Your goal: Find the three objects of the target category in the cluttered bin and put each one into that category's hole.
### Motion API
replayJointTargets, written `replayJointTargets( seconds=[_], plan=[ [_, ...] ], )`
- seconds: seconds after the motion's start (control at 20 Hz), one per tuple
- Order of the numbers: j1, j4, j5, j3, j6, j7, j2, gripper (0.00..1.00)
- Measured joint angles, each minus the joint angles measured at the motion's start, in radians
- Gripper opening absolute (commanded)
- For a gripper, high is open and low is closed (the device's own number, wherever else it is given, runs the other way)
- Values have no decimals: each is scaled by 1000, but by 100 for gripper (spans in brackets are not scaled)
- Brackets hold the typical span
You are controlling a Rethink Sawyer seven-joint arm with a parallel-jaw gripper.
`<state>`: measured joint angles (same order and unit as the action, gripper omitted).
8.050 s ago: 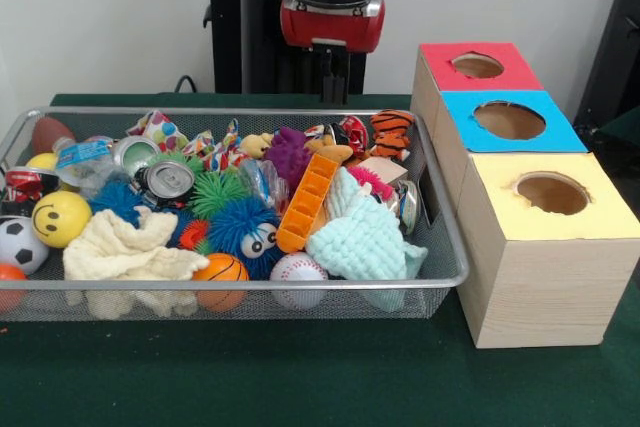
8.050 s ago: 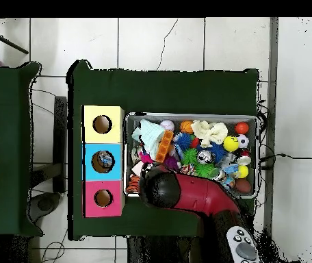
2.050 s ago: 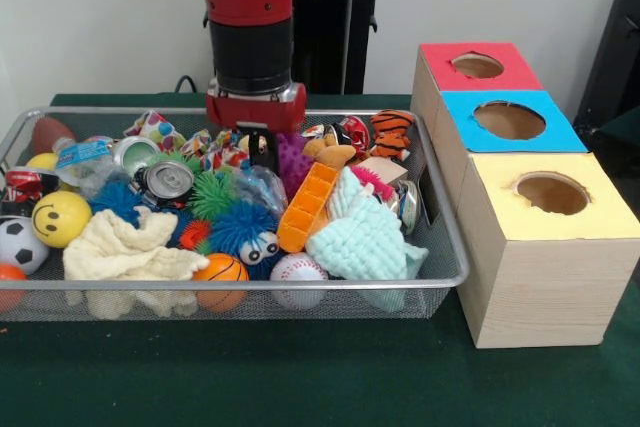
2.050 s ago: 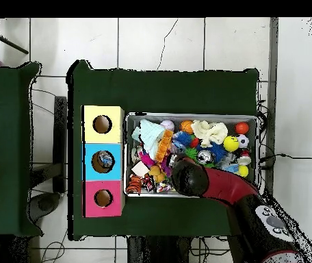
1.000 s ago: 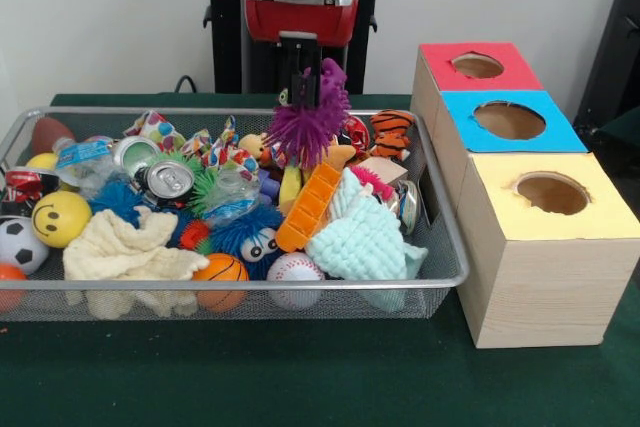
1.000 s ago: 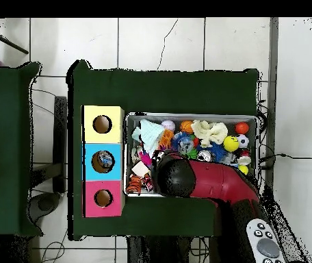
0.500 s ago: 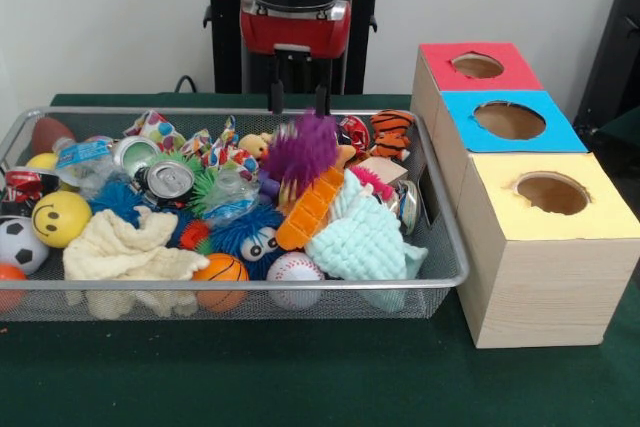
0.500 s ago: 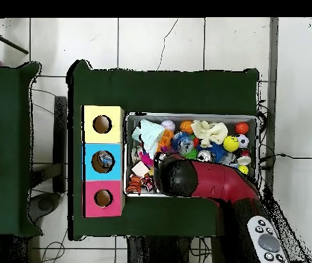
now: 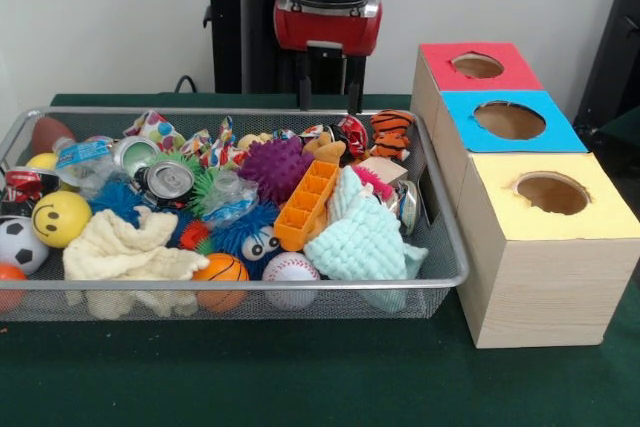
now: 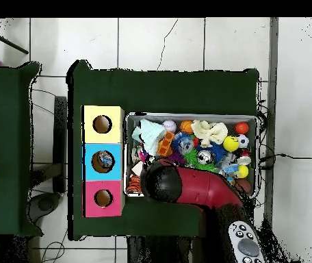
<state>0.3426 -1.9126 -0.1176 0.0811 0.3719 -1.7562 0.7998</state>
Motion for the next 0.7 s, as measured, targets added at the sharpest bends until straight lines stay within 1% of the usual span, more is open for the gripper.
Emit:
replayJointTargets(
  seconds=[0.2,0.4,0.7],
  plan=[
    [-12,-9,18,-4,-1,0,0,100],
    [-1,-9,20,-4,-1,0,-2,100],
    [66,20,20,-4,-1,0,-18,100]
  ],
)
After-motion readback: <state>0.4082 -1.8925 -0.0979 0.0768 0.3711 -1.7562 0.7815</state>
